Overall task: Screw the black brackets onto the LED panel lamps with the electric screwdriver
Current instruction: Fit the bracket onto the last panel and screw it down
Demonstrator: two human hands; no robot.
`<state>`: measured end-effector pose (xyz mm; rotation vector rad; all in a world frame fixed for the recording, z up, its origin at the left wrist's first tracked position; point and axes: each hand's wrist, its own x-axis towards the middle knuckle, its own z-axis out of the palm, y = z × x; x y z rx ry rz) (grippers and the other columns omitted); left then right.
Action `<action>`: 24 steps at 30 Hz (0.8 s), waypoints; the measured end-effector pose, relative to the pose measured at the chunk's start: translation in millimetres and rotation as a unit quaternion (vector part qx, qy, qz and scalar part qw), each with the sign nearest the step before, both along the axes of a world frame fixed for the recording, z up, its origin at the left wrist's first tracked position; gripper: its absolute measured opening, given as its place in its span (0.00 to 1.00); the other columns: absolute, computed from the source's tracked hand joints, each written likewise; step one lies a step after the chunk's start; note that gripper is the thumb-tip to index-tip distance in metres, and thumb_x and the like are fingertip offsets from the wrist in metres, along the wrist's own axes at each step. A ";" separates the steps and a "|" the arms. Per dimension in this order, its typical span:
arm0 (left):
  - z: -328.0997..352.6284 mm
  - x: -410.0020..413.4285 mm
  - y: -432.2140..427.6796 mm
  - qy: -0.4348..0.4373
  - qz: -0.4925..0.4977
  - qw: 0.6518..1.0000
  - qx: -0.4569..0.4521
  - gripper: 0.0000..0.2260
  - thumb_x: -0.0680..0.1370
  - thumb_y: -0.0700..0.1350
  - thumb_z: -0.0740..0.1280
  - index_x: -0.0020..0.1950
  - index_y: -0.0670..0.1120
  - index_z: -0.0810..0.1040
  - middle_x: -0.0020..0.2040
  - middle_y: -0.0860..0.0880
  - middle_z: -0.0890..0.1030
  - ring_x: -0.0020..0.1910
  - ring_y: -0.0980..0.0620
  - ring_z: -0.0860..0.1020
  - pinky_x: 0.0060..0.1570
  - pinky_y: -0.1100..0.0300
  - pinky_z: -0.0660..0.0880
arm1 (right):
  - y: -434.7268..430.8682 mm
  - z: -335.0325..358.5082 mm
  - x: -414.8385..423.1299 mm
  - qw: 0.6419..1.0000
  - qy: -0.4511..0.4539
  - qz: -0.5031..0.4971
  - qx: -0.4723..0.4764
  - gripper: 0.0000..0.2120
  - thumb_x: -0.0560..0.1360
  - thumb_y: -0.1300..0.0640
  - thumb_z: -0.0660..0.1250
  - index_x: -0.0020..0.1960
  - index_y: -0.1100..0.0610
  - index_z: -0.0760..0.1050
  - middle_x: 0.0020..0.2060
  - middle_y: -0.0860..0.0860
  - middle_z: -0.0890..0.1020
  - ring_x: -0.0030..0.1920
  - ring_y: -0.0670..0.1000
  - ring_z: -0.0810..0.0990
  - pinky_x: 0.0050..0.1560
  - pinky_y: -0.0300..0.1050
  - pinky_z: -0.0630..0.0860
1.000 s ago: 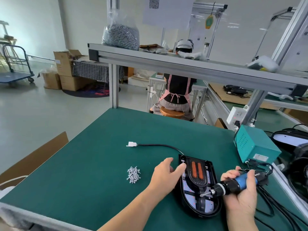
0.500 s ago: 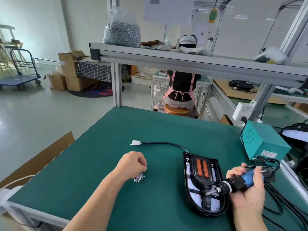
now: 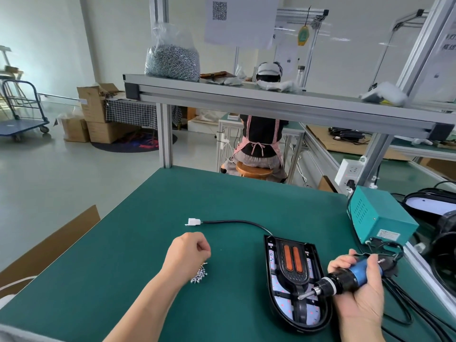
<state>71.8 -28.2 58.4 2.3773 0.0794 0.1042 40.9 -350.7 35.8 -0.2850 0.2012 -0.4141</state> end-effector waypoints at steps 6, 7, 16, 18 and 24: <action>19.5 -26.7 -60.4 -0.012 -0.020 0.980 -0.199 0.07 0.72 0.40 0.70 0.36 0.50 0.80 0.34 0.52 0.82 0.30 0.57 0.74 0.27 0.66 0.68 | 0.4 2.5 4.7 0.999 0.005 -0.004 0.048 0.18 0.77 0.41 0.68 0.52 0.56 0.72 0.35 0.45 0.74 0.34 0.41 0.73 0.40 0.31 0.75; 21.7 -33.9 -77.2 -0.006 -0.052 0.976 -0.211 0.07 0.72 0.40 0.70 0.36 0.51 0.80 0.34 0.52 0.82 0.31 0.58 0.75 0.29 0.67 0.69 | 0.7 3.4 5.1 0.999 0.007 -0.002 0.054 0.19 0.77 0.41 0.68 0.53 0.56 0.72 0.35 0.45 0.74 0.34 0.42 0.74 0.41 0.31 0.74; 25.9 -73.0 -157.3 -0.021 -0.116 0.968 -0.223 0.10 0.75 0.38 0.65 0.39 0.52 0.76 0.32 0.56 0.77 0.33 0.59 0.72 0.42 0.63 0.74 | -6.4 8.6 -0.8 0.995 -0.003 0.004 0.103 0.21 0.71 0.42 0.73 0.51 0.57 0.72 0.37 0.47 0.75 0.36 0.44 0.74 0.45 0.33 0.73; 25.3 -73.2 -153.4 -0.020 -0.103 0.966 -0.237 0.09 0.75 0.38 0.66 0.39 0.52 0.76 0.33 0.56 0.77 0.33 0.60 0.72 0.41 0.64 0.74 | -6.8 9.0 -0.2 0.995 -0.003 0.000 0.102 0.21 0.73 0.41 0.71 0.50 0.57 0.72 0.37 0.47 0.75 0.37 0.44 0.74 0.45 0.33 0.73; 17.7 -80.2 -149.8 0.004 -0.110 0.954 -0.280 0.09 0.75 0.36 0.66 0.39 0.49 0.76 0.38 0.47 0.82 0.39 0.46 0.83 0.45 0.54 0.80 | -3.2 9.2 1.2 0.995 0.001 0.007 0.098 0.20 0.75 0.40 0.71 0.49 0.57 0.72 0.38 0.47 0.75 0.37 0.43 0.73 0.47 0.31 0.72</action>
